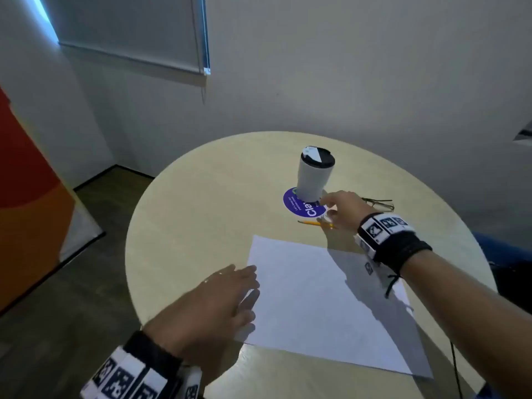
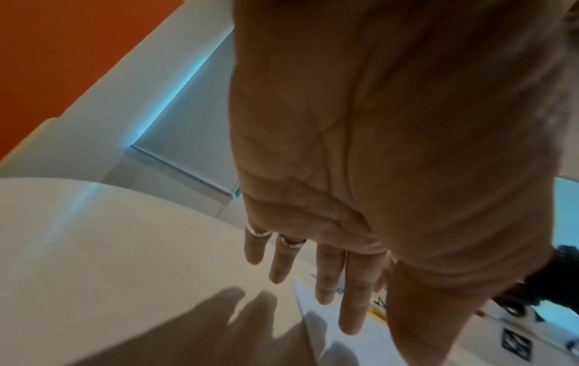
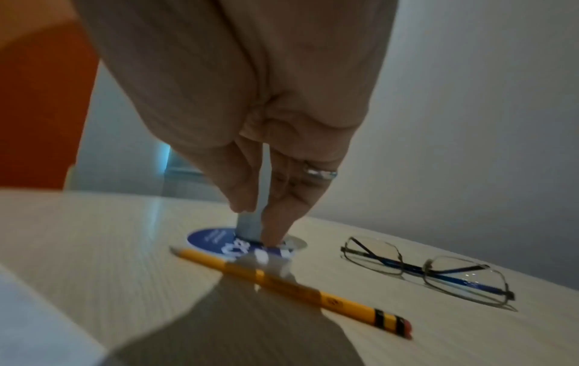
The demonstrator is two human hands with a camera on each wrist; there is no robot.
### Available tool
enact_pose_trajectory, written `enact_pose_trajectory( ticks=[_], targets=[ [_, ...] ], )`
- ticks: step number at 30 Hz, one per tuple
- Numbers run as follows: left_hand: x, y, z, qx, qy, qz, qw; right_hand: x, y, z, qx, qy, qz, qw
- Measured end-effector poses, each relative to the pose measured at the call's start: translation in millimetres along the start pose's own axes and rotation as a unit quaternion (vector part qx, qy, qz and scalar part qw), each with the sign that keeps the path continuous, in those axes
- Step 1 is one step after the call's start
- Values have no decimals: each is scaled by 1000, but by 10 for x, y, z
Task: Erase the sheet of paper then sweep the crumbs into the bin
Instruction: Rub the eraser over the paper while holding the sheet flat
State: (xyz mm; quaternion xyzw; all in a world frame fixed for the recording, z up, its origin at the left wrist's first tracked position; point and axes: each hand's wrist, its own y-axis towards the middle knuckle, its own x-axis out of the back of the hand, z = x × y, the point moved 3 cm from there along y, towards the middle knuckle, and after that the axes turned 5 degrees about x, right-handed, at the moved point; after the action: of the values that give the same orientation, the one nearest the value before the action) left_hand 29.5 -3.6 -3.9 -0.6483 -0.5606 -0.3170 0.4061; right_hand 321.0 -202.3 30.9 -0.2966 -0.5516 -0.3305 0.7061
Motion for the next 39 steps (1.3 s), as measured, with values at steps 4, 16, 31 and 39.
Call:
enact_pose_trajectory(
  ticks=[4, 16, 31, 39],
  targets=[
    [-368, -252, 32, 33, 14, 23, 999, -251, 162, -59, -39, -100, 61, 992],
    [-822, -551, 81, 0, 22, -120, 992, -15, -688, 213, 38, 192, -104, 975],
    [-835, -589, -150, -47, 7, -78, 996, -611, -2565, 666, -20, 411, -114, 904],
    [-914, -588, -346, -57, -55, -136, 988, -830, -2707, 794, 26, 367, -106, 924]
  ],
)
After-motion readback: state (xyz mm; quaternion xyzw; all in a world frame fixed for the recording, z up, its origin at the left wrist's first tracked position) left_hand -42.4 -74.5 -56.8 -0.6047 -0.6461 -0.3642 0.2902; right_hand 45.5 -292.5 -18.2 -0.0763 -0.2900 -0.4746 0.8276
